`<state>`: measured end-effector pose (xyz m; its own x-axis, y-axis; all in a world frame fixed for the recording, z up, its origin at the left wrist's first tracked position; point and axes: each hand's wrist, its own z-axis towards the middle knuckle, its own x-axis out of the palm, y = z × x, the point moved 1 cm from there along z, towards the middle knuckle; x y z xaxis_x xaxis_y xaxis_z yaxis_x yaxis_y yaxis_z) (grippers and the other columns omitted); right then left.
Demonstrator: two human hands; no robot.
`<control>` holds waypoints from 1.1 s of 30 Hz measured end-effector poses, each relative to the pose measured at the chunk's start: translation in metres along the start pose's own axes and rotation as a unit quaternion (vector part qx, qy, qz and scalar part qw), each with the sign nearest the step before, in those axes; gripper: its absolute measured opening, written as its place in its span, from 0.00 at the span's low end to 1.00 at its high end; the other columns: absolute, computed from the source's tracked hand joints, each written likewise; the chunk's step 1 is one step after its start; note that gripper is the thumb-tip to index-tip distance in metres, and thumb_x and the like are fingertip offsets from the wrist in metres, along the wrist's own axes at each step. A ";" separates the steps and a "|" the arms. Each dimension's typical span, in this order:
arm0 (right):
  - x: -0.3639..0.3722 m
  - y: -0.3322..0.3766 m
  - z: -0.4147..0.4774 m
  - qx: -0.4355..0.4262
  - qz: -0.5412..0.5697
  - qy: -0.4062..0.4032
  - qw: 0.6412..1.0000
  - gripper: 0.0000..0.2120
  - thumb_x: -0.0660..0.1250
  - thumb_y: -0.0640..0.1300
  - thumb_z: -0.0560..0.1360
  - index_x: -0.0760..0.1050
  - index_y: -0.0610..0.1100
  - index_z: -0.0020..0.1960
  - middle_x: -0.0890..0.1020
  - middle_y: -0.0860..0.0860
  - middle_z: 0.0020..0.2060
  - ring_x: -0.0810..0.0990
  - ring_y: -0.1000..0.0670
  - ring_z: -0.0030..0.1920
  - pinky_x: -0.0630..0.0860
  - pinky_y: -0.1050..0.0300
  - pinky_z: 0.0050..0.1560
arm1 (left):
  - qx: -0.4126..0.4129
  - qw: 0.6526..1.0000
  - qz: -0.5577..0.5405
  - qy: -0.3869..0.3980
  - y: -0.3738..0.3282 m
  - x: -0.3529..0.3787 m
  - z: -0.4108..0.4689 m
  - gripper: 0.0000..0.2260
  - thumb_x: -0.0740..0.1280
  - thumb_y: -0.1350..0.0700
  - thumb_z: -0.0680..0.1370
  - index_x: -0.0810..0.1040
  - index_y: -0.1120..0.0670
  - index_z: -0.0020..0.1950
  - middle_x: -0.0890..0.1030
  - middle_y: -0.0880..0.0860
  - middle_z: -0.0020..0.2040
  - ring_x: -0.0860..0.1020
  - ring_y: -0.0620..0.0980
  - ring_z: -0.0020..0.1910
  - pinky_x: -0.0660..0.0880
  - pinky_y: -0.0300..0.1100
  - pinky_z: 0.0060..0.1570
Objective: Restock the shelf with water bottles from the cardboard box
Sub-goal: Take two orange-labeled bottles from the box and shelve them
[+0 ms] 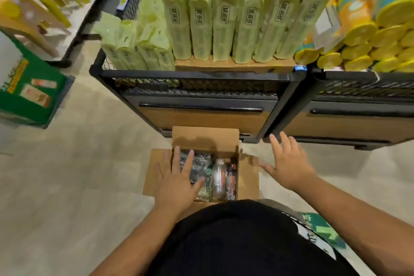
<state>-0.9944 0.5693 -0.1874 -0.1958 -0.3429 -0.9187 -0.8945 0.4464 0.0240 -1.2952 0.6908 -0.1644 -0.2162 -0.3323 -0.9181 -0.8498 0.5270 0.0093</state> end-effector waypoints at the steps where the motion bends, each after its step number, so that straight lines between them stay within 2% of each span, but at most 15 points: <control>1: -0.001 0.004 -0.003 0.014 0.003 -0.006 1.000 0.43 0.50 0.71 0.78 0.41 0.47 0.82 0.48 0.42 0.81 0.49 0.38 0.80 0.57 0.42 0.77 | 0.017 1.000 0.001 -0.004 0.007 -0.006 0.008 0.35 0.38 0.28 0.75 0.31 0.40 0.78 0.37 0.55 0.82 0.36 0.62 0.80 0.39 0.62 0.76; 3: 0.000 0.013 -0.008 0.037 0.000 0.000 0.999 0.43 0.49 0.71 0.79 0.39 0.47 0.82 0.48 0.42 0.81 0.49 0.39 0.80 0.58 0.42 0.77 | 0.047 0.999 0.011 -0.006 0.019 -0.012 0.025 0.35 0.41 0.28 0.77 0.35 0.41 0.80 0.37 0.56 0.82 0.36 0.62 0.80 0.40 0.62 0.76; 6: 0.011 0.025 -0.014 0.065 -0.008 0.025 0.998 0.42 0.48 0.71 0.78 0.43 0.46 0.82 0.51 0.40 0.80 0.54 0.38 0.79 0.61 0.42 0.74 | 0.075 0.997 0.012 0.030 0.028 -0.006 0.045 0.34 0.44 0.30 0.80 0.35 0.41 0.80 0.35 0.56 0.82 0.36 0.62 0.80 0.41 0.61 0.76; 9: 0.028 0.031 -0.018 0.086 -0.009 0.043 0.995 0.41 0.52 0.69 0.78 0.49 0.44 0.80 0.58 0.38 0.77 0.60 0.37 0.74 0.67 0.40 0.70 | 0.074 0.995 -0.006 0.074 0.029 0.010 0.058 0.34 0.45 0.30 0.80 0.35 0.41 0.81 0.35 0.55 0.82 0.36 0.61 0.80 0.39 0.61 0.76; 12: 0.060 0.034 -0.004 0.095 -0.003 0.073 0.993 0.39 0.54 0.68 0.79 0.48 0.45 0.80 0.57 0.39 0.78 0.60 0.36 0.75 0.67 0.40 0.72 | 0.063 0.993 -0.009 0.100 0.028 0.041 0.070 0.34 0.45 0.31 0.81 0.35 0.41 0.81 0.36 0.55 0.82 0.38 0.61 0.80 0.41 0.60 0.77; 16: 0.147 0.032 0.047 0.115 0.005 0.130 0.985 0.42 0.50 0.72 0.78 0.42 0.49 0.81 0.49 0.44 0.82 0.52 0.38 0.80 0.59 0.41 0.76 | 0.028 0.992 -0.030 0.119 0.025 0.127 0.108 0.34 0.45 0.32 0.81 0.35 0.42 0.81 0.37 0.56 0.82 0.38 0.63 0.80 0.43 0.61 0.77; 20: 0.253 0.032 0.104 0.080 0.024 0.154 0.985 0.42 0.58 0.69 0.78 0.44 0.49 0.81 0.51 0.44 0.81 0.53 0.38 0.80 0.59 0.39 0.76 | 0.012 0.990 -0.022 0.141 0.012 0.238 0.159 0.34 0.44 0.32 0.81 0.34 0.43 0.81 0.39 0.56 0.82 0.41 0.62 0.81 0.45 0.62 0.78; 24: 0.359 0.033 0.158 0.045 0.000 0.173 0.984 0.41 0.53 0.68 0.80 0.39 0.47 0.81 0.48 0.42 0.81 0.52 0.38 0.79 0.61 0.41 0.75 | 0.010 0.986 -0.056 0.159 -0.004 0.347 0.205 0.35 0.45 0.31 0.80 0.35 0.43 0.81 0.41 0.56 0.83 0.43 0.61 0.81 0.46 0.60 0.78; 27: 0.422 0.038 0.195 0.033 0.004 0.163 0.986 0.41 0.53 0.66 0.80 0.38 0.46 0.81 0.49 0.40 0.81 0.54 0.37 0.78 0.62 0.41 0.74 | 0.013 0.984 -0.061 0.165 -0.019 0.417 0.229 0.36 0.46 0.31 0.80 0.37 0.44 0.82 0.42 0.56 0.83 0.44 0.61 0.81 0.45 0.59 0.79; 30: 0.474 0.048 0.226 0.113 0.122 0.155 0.974 0.44 0.60 0.63 0.80 0.35 0.47 0.81 0.47 0.42 0.81 0.52 0.38 0.79 0.60 0.41 0.75 | 0.042 0.983 -0.068 0.167 -0.036 0.470 0.245 0.35 0.47 0.33 0.81 0.36 0.45 0.82 0.40 0.57 0.82 0.41 0.59 0.81 0.43 0.55 0.79; 33: 0.513 0.065 0.250 0.173 0.233 0.116 0.950 0.49 0.68 0.57 0.78 0.33 0.49 0.81 0.50 0.44 0.81 0.58 0.38 0.77 0.64 0.40 0.74 | 0.118 0.970 -0.081 0.196 -0.050 0.506 0.258 0.35 0.47 0.34 0.82 0.31 0.46 0.80 0.34 0.55 0.81 0.36 0.57 0.80 0.39 0.52 0.78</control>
<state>-1.0525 0.6294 -0.7561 -0.6570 -0.1964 -0.7278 -0.5118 0.8251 0.2393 -1.2376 0.6980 -0.7312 -0.2944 -0.6732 -0.6784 -0.7636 0.5925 -0.2566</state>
